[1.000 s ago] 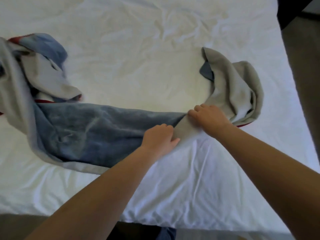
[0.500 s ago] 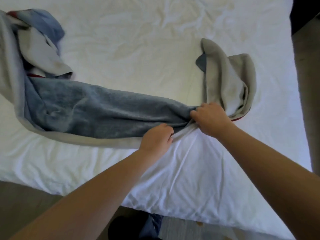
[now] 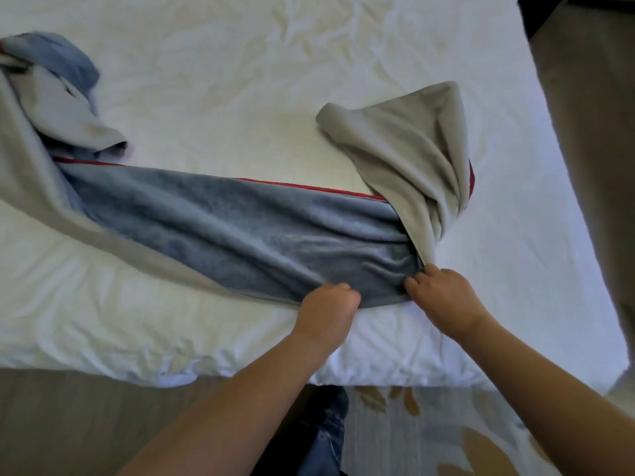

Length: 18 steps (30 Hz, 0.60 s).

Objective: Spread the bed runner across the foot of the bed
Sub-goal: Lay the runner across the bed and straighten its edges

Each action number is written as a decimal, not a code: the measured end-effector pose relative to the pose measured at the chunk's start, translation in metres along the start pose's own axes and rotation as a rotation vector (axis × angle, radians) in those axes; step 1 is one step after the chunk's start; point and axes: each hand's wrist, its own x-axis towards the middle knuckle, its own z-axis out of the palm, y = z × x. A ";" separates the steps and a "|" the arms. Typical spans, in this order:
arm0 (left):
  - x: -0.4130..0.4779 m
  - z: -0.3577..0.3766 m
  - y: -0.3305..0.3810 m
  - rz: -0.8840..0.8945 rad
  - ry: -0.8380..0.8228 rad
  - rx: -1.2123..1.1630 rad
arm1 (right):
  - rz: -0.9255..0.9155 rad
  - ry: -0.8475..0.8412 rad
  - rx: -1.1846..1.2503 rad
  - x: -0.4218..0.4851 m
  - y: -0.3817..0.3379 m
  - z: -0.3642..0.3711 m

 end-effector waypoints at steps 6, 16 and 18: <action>-0.012 -0.002 0.003 0.035 0.000 -0.064 | 0.046 -0.054 0.009 -0.013 -0.017 0.003; 0.014 -0.024 0.028 -0.091 0.180 -0.254 | -0.230 0.121 0.010 0.022 0.018 -0.030; 0.027 -0.024 0.035 -0.134 0.220 -0.293 | -0.264 0.142 -0.058 0.039 0.034 -0.035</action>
